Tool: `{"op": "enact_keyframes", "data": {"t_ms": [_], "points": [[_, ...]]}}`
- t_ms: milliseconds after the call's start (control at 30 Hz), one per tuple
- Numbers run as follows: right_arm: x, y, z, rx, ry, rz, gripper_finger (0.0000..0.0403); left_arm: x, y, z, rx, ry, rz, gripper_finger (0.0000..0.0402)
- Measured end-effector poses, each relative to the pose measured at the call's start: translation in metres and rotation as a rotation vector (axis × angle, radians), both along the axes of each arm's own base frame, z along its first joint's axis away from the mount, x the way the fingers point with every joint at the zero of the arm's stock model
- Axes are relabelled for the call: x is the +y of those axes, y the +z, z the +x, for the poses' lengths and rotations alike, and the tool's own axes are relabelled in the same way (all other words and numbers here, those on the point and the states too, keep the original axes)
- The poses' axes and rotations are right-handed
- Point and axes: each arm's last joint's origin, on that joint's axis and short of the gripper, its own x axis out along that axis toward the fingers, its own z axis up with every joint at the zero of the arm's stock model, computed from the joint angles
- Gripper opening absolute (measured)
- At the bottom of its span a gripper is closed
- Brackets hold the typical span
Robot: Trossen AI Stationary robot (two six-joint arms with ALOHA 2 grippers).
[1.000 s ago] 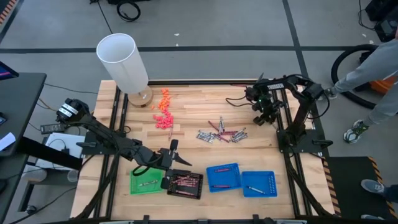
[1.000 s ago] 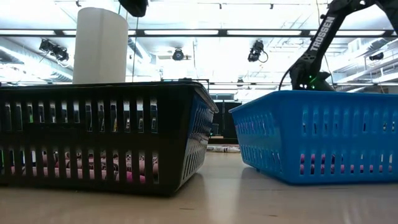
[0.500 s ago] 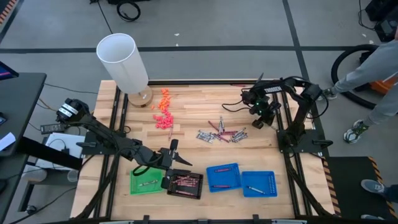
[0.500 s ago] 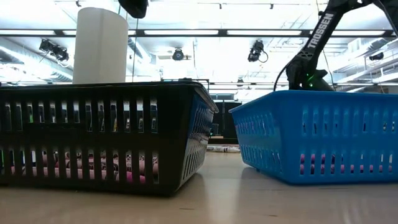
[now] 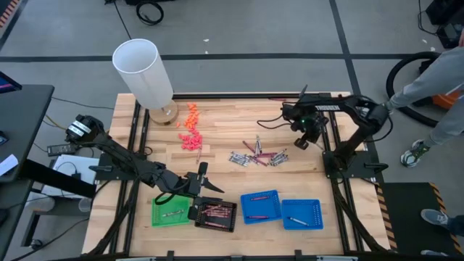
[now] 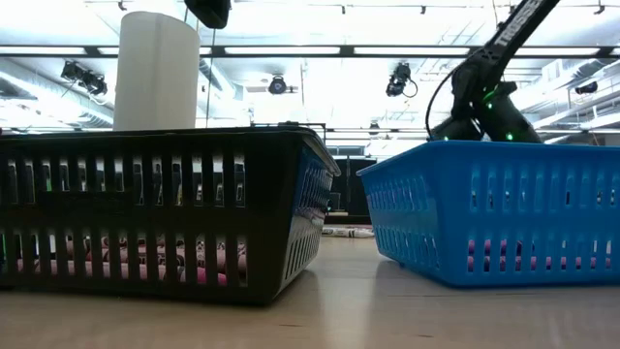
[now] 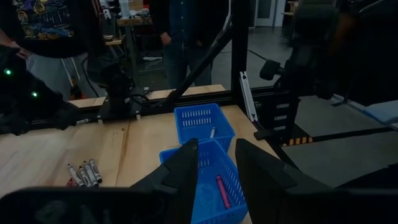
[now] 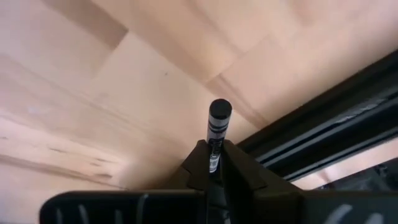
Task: Sort crayons
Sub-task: Put the black crayon into the right blue bin
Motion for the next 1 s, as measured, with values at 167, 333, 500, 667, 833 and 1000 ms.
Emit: {"op": "enact_keyframes", "data": {"t_ms": [167, 333, 500, 667, 833, 1000], "points": [[0.005, 0.018, 0.009, -0.070, 0.027, -0.074, 0.0035, 0.000, 0.000, 0.000, 0.002, 0.001, -0.009, 0.0119], [0.022, 0.037, 0.020, -0.210, 0.057, -0.109, 0.0036, 0.000, 0.000, 0.000, 0.003, 0.000, -0.011, 0.0119], [0.047, 0.052, 0.028, -0.317, 0.086, -0.112, 0.0036, 0.000, 0.000, 0.000, 0.003, 0.001, -0.012, 0.0119], [0.075, 0.062, 0.036, -0.412, 0.115, -0.125, 0.0036, 0.000, 0.000, 0.000, 0.004, 0.001, -0.016, 0.0119], [0.104, 0.068, 0.046, -0.513, 0.156, -0.117, 0.0036, 0.000, 0.000, 0.000, 0.004, 0.002, -0.018, 0.0119], [0.134, 0.072, 0.051, -0.589, 0.203, -0.100, 0.0036, 0.000, 0.000, 0.000, 0.006, 0.002, -0.026, 0.0119]]}}
